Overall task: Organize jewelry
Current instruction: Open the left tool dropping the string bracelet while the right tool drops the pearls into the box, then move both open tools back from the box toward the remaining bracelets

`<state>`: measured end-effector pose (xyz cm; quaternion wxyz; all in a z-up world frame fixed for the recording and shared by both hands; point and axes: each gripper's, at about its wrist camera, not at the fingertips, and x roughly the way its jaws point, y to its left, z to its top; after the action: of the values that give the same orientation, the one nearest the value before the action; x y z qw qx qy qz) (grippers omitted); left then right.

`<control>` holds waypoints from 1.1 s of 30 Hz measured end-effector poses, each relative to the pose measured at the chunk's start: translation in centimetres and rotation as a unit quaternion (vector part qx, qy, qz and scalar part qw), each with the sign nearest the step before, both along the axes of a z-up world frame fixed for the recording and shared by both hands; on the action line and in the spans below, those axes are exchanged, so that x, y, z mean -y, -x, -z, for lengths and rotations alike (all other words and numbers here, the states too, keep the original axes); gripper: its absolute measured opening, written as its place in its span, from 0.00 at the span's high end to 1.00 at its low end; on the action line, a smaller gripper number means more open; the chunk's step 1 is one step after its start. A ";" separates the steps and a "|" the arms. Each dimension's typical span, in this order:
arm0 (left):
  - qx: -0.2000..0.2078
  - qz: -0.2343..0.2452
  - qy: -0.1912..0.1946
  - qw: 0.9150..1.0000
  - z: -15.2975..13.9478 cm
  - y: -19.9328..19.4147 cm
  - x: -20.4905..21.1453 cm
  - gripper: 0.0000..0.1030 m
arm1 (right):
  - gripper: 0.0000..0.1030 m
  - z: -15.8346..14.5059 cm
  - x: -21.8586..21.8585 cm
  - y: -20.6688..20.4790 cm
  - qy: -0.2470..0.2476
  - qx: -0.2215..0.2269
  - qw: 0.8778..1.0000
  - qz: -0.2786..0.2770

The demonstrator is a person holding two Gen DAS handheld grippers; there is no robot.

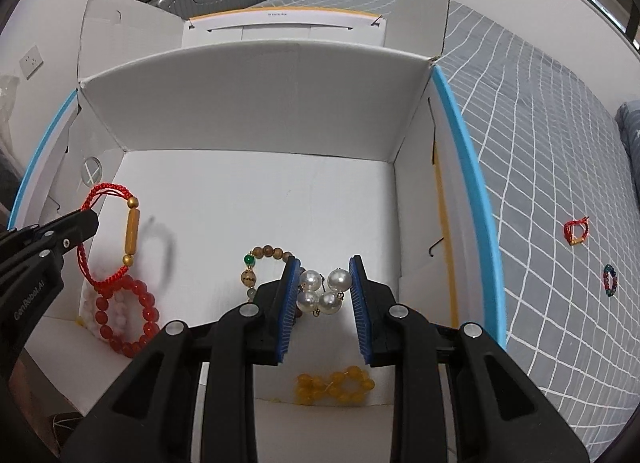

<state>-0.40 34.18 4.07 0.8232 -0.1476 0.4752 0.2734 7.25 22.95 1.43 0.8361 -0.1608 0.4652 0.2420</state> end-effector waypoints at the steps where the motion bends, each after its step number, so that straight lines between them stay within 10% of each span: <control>1: 0.000 0.000 0.002 1.000 0.1 0.0 0.0 0.93 | 0.75 0.0 0.0 -0.1 -0.001 -0.001 1.000 -0.001; 4: -0.002 -0.001 0.006 1.000 0.2 0.0 -0.1 0.92 | 0.75 -0.2 0.2 -0.1 -0.015 -0.004 1.000 -0.005; 17: 0.026 -0.016 -0.023 0.999 -1.9 1.1 0.3 0.18 | 0.23 -3.1 0.8 1.2 -0.048 0.041 0.998 -0.005; 33: 0.064 0.003 -0.055 0.996 -4.5 0.5 3.1 0.06 | 0.07 -7.0 7.2 -0.2 -0.087 0.088 0.990 0.062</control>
<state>-0.85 31.08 8.53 0.8598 -0.1180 0.4062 0.2861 7.42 15.74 8.42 0.8979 -0.0791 0.3764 0.2142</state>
